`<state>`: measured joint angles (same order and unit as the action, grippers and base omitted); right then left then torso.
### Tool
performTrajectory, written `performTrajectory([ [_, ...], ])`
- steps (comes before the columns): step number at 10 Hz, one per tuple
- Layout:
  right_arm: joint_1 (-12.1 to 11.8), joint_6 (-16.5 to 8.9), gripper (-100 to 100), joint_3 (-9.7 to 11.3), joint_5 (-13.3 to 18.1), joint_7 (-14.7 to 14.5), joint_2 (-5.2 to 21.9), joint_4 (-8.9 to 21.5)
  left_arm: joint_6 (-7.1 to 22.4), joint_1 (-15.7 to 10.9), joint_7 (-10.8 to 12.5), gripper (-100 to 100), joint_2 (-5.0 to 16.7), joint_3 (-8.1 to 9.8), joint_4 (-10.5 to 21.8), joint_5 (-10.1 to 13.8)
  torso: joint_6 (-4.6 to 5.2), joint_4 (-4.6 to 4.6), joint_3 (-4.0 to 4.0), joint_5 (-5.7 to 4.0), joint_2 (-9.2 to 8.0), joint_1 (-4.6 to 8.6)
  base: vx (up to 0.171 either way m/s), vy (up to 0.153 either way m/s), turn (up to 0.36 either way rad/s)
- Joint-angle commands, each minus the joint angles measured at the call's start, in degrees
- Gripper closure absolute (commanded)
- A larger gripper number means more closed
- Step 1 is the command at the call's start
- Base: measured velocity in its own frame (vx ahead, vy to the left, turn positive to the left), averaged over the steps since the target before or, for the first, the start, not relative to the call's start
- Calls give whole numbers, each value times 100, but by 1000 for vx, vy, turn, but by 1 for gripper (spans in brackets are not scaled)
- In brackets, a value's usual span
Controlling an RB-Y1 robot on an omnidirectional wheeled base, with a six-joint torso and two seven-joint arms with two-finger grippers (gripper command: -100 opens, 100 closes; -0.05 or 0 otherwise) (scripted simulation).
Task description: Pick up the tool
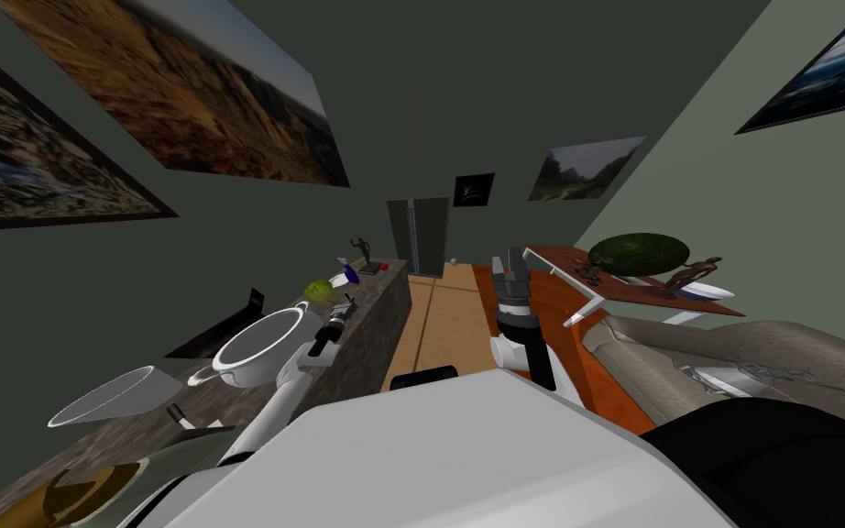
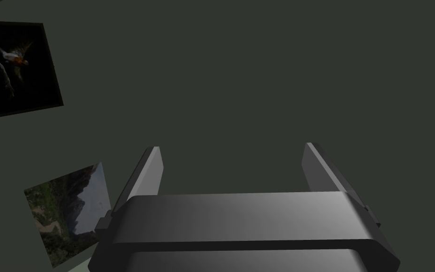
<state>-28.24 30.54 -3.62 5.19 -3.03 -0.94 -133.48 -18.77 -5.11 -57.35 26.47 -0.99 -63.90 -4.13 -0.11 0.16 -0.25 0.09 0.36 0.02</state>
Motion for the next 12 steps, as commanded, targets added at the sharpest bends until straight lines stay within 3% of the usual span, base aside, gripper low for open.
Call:
performTrajectory([
  [1,0,0,0,0,0,0,0,0,-253,286,279,100,39,256,-286,-198,0,0,0,0,0,0,78,-63,-13],
  [4,0,0,0,0,0,0,0,0,-253,679,279,100,39,256,-329,-198,5,-6,3,-2,-1,4,69,-31,-7],
  [5,0,0,0,0,0,0,0,0,-513,888,540,100,76,512,-588,-390,-2,1,10,7,-22,-6,109,-48,-28],
  [7,-1,0,0,0,0,0,0,0,-552,1219,540,100,76,512,-588,-390,-4,9,-5,6,2,4,86,-38,8],
  [8,0,0,0,0,0,0,0,0,-852,1361,800,100,113,767,-840,-583,-5,18,-3,16,-13,-5,103,-40,-25],
  [11,0,0,0,0,0,0,0,0,-852,1769,800,100,113,767,-847,-583,-7,26,-11,20,-4,-7,63,-32,-3],
  [12,0,0,0,0,0,0,0,0,-1083,2002,1061,100,150,1023,-1106,-775,-9,26,-2,22,-23,-13,91,-26,-27],
])
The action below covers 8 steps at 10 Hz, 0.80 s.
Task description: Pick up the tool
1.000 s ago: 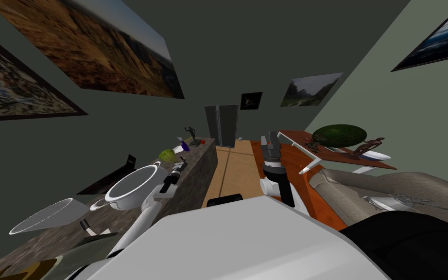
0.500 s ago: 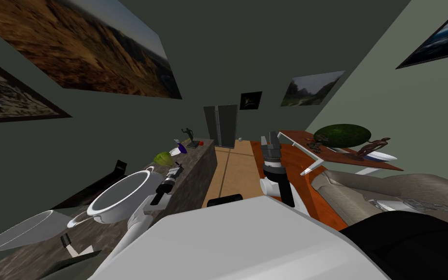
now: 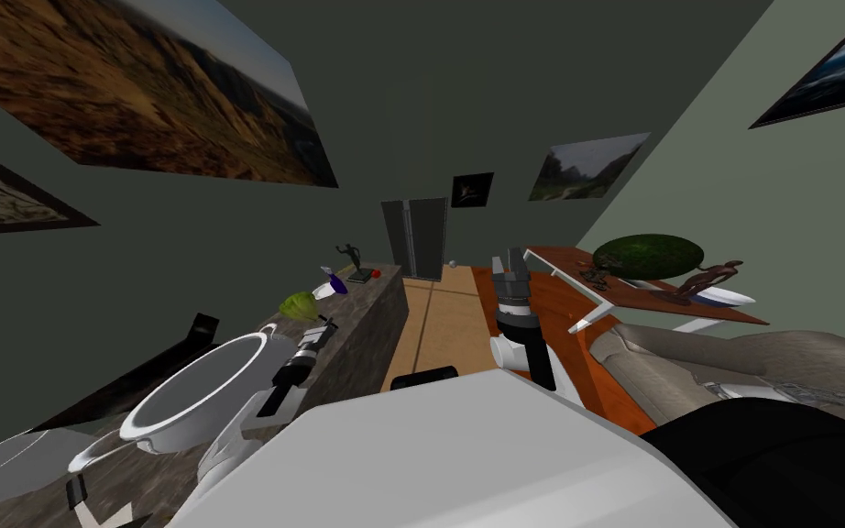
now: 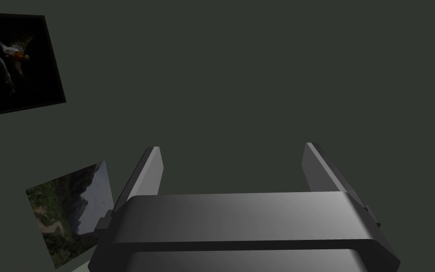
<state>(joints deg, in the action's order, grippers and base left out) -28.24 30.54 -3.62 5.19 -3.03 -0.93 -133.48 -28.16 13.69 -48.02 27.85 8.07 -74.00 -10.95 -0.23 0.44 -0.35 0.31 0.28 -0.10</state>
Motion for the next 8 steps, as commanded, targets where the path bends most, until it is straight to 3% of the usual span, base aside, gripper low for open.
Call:
performTrajectory([
  [1,0,0,0,0,0,0,0,0,-213,286,128,100,12,117,-96,-93,0,0,0,0,0,0,124,-45,-4],
  [2,0,0,0,0,0,0,0,0,-213,434,128,100,12,117,-96,-93,0,5,-8,-1,11,5,69,-36,13],
  [3,0,0,0,0,0,0,0,0,-458,676,388,100,49,373,-356,-286,3,7,-5,3,1,6,106,-78,-34],
  [5,0,0,0,0,0,0,0,0,-513,979,388,100,49,373,-356,-286,3,9,-11,-3,13,19,84,-46,2],
  [6,0,0,0,0,0,0,0,0,-767,1206,649,100,87,628,-615,-478,4,6,-5,-3,1,7,104,-44,-29],
  [8,0,0,0,0,0,0,0,0,-812,1524,649,100,87,628,-615,-478,5,9,-12,-4,15,12,91,-33,-3],
])
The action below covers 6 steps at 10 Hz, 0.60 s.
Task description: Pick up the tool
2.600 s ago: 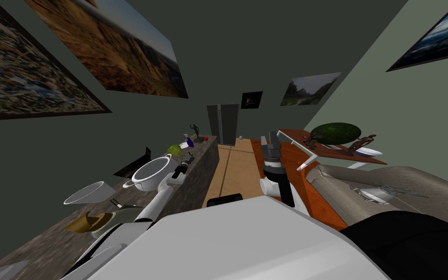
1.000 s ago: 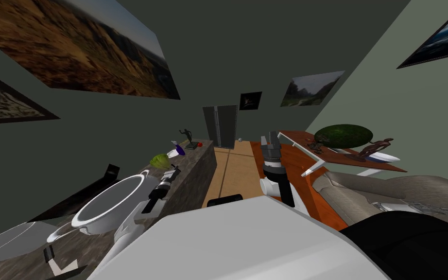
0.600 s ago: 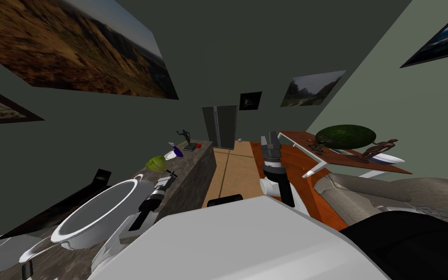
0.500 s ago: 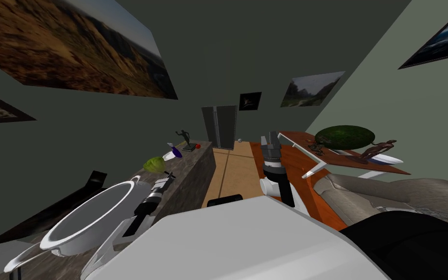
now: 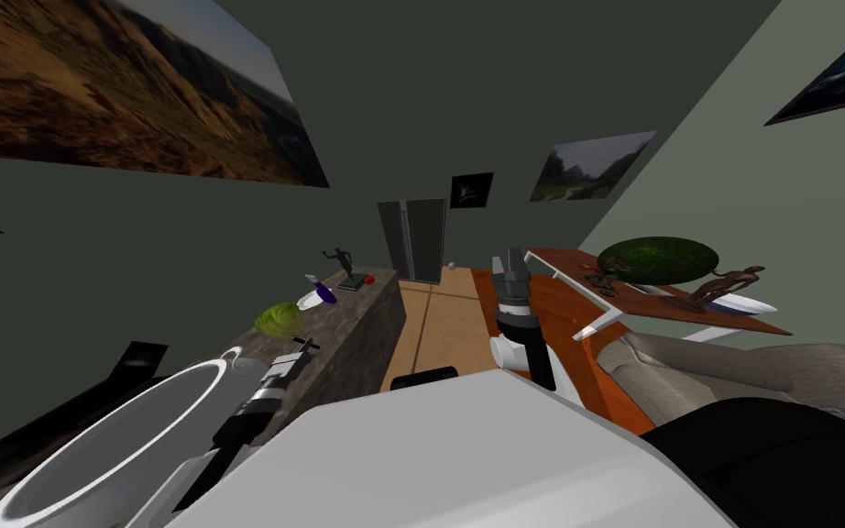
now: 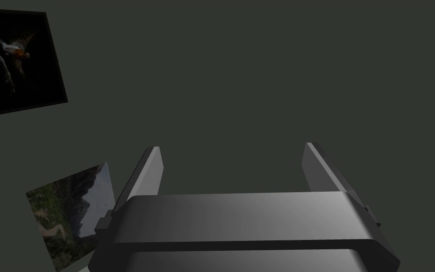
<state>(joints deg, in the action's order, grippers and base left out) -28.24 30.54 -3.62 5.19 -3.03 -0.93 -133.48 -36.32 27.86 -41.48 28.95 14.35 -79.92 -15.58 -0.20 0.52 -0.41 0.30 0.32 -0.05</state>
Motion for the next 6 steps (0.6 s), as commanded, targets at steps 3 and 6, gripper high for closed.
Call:
performTrajectory([
  [3,-1,0,0,0,0,0,0,0,-295,652,255,100,14,256,-283,-207,4,1,-8,-4,16,17,103,-48,-10],
  [6,0,0,0,0,0,0,0,0,-595,1195,516,100,51,512,-542,-400,6,0,-5,0,10,11,89,-42,-10],
])
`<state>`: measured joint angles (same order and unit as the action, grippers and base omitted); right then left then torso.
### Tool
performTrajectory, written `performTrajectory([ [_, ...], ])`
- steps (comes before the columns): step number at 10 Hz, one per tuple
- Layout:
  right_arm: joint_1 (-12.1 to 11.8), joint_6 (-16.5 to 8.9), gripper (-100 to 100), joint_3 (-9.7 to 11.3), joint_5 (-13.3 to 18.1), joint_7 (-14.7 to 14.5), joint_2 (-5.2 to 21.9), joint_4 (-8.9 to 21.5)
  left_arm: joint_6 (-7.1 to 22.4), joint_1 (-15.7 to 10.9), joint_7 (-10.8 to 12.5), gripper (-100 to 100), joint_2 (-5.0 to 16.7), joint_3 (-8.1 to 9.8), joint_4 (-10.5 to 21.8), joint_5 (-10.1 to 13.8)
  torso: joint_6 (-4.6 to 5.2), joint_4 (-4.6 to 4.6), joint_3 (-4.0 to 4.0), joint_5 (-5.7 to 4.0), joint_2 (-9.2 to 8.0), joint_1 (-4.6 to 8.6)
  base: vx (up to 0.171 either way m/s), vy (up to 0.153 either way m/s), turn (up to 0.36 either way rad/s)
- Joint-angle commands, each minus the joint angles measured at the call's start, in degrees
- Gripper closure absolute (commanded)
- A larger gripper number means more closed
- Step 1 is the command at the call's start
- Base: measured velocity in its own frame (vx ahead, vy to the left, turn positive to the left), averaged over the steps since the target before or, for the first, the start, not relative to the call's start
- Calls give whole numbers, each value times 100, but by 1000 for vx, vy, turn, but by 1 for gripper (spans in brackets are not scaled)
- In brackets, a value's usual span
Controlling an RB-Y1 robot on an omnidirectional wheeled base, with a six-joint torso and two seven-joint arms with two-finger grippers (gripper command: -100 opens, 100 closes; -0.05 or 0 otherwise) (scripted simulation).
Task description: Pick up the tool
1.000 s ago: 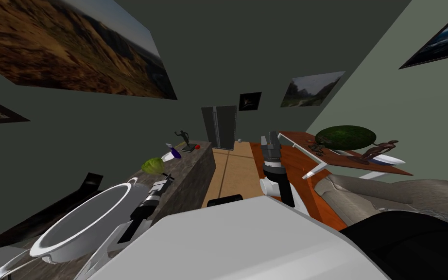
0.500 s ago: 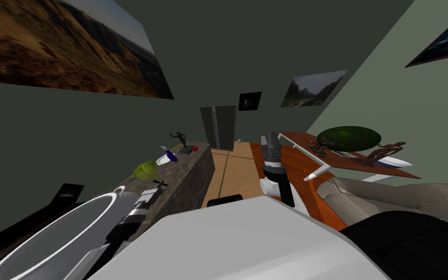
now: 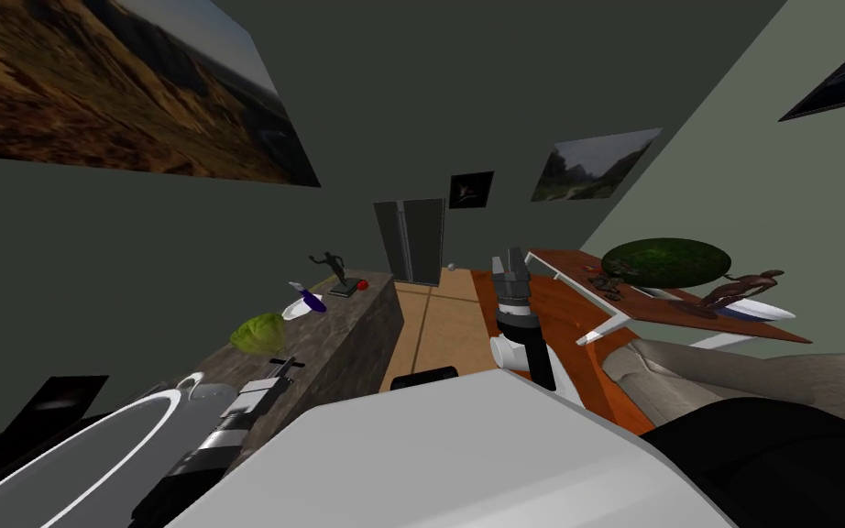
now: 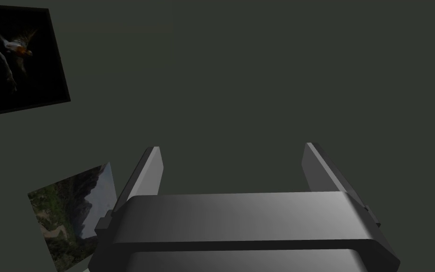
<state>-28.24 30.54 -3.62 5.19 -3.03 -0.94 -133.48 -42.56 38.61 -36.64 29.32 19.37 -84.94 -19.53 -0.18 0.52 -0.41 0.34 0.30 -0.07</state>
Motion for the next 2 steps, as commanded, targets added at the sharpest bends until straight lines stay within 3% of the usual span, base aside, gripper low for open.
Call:
performTrajectory([
  [1,0,0,0,0,0,0,0,0,0,0,0,100,0,0,0,0,0,0,0,0,0,0,18,-8,8],
  [2,0,0,0,0,0,0,0,0,-7,20,4,0,1,2,2,-2,4,-4,6,2,-10,-9,0,0,0],
])
